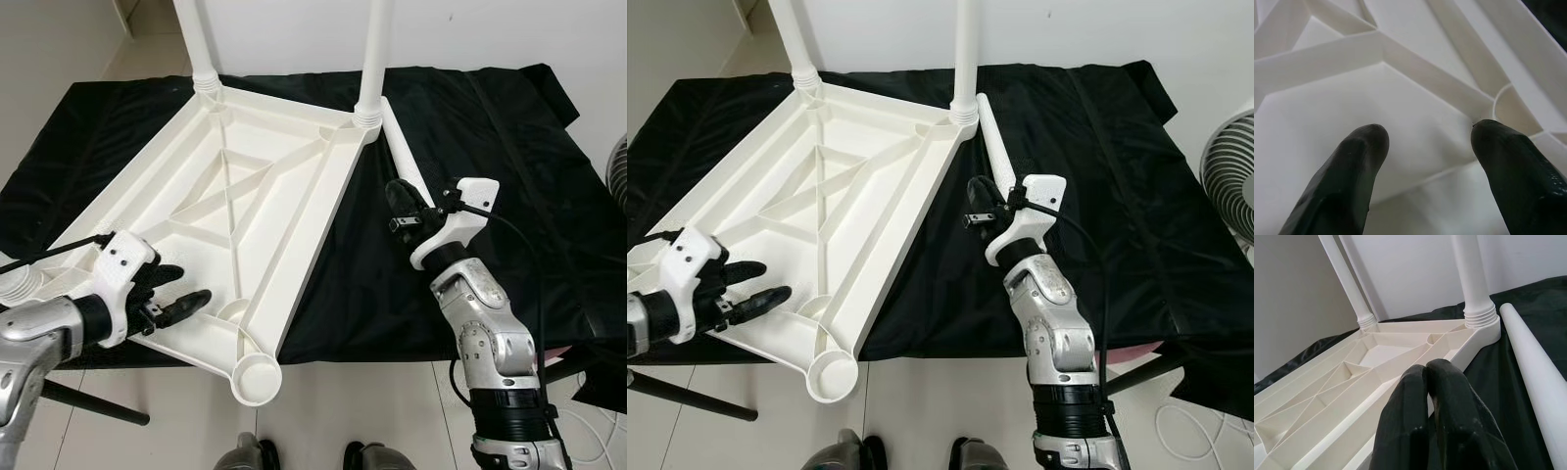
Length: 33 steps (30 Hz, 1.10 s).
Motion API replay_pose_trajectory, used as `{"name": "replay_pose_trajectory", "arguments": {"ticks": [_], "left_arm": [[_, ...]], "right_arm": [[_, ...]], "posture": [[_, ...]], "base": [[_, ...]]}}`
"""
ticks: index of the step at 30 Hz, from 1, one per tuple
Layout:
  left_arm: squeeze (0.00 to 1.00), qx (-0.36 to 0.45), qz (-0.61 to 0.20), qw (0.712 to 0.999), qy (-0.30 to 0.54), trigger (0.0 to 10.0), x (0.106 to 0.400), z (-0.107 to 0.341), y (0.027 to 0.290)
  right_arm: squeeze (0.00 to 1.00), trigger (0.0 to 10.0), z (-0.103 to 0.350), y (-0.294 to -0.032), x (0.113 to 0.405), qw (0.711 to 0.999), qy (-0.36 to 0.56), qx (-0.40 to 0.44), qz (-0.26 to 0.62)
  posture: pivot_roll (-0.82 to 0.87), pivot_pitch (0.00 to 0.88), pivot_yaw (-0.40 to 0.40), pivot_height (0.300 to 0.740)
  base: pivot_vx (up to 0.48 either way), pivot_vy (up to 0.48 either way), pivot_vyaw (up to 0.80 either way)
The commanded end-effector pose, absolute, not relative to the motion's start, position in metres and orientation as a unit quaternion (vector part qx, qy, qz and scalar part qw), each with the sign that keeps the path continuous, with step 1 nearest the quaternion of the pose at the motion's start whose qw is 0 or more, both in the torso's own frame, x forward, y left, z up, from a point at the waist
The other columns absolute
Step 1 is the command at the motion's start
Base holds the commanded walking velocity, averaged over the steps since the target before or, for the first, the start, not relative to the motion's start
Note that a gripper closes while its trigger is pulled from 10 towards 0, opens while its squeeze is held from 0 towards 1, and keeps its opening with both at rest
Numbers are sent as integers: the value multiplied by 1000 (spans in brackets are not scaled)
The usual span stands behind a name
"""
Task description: Building children table
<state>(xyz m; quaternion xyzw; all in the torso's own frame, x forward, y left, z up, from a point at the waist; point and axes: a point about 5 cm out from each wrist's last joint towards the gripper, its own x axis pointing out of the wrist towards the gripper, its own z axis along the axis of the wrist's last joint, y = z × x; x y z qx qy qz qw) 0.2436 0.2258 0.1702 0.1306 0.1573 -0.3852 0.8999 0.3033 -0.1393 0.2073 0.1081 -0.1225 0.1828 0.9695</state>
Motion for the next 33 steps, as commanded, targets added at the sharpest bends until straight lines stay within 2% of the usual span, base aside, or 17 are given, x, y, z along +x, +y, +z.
{"name": "replay_pose_trajectory", "arguments": {"ticks": [1,12,21,22,23,28,29,30,31,33], "left_arm": [[0,121,-493,843,178,10000,228,171,220],[0,155,-496,826,218,10000,221,161,221],[0,201,-469,831,222,10000,236,152,217],[271,201,-468,831,222,10000,237,151,216],[1000,200,-466,833,221,10000,240,152,216],[1000,223,-472,825,217,10000,243,151,213],[459,239,-470,822,217,10000,246,148,212],[459,244,-465,823,218,10000,248,147,212],[0,247,-469,819,221,10000,249,145,212],[0,255,-479,809,227,10000,249,142,211]], "right_arm": [[0,10000,206,-137,302,969,-122,107,187],[0,10000,206,-135,303,968,-120,106,191],[0,10000,205,-136,302,969,-119,106,186],[0,10000,205,-136,302,969,-120,106,186],[0,10000,206,-136,302,970,-120,107,185],[0,10000,207,-139,301,970,-123,106,179],[0,10000,207,-139,301,970,-123,107,178],[0,10000,207,-139,301,970,-124,107,177],[0,10000,207,-139,301,970,-124,107,177],[0,10000,207,-139,301,970,-124,107,178]], "posture": [[-82,130,70,740],[-73,142,67,740],[-83,154,78,740],[-87,153,80,740],[-87,153,80,740],[-91,153,84,740],[-93,152,87,740],[-93,152,87,740],[-93,152,87,740],[-95,154,89,740]], "base": [[0,0,0],[0,0,0],[0,0,0],[0,0,0],[0,0,0],[0,0,0],[0,0,0],[0,0,0],[0,0,0],[0,0,0]]}}
